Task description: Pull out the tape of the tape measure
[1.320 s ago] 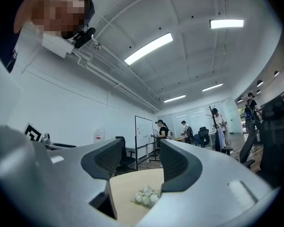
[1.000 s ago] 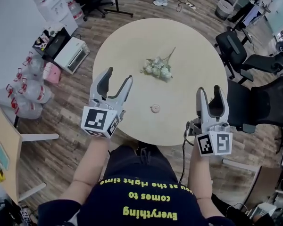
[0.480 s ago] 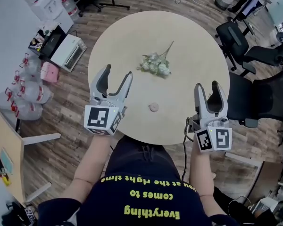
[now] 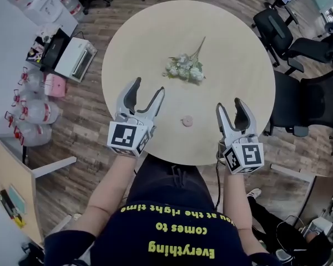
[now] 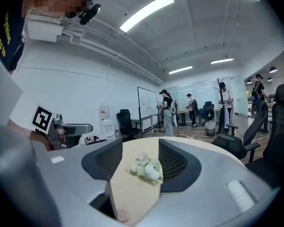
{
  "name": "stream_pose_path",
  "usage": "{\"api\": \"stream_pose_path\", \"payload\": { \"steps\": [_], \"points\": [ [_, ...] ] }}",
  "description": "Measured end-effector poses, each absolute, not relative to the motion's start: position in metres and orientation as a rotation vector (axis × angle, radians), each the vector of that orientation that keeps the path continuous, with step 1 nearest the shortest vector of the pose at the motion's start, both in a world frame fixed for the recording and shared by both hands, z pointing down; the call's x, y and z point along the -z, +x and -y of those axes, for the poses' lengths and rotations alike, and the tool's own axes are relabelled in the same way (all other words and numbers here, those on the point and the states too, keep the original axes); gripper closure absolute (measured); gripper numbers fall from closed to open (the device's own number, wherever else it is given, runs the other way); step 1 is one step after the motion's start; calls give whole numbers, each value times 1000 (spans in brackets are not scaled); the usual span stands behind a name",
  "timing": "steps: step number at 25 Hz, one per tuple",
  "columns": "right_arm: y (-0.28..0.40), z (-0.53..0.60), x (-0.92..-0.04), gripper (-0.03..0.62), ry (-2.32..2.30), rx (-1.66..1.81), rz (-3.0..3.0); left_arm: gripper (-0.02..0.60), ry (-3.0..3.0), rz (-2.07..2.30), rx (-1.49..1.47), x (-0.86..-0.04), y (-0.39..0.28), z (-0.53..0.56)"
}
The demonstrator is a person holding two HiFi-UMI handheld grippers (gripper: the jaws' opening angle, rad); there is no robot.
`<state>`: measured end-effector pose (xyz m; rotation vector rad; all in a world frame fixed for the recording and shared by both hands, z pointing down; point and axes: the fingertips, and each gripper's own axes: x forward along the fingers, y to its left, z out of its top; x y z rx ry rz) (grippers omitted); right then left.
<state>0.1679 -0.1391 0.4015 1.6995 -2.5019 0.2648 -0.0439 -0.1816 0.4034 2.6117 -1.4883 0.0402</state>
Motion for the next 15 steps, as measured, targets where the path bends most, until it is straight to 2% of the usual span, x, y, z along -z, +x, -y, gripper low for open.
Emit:
{"api": "stream_pose_path", "payload": {
  "steps": [15],
  "points": [
    [108, 115, -553, 345, 1290, -594, 2462, 294, 2587, 1341, -198, -476, -35, 166]
  ]
}}
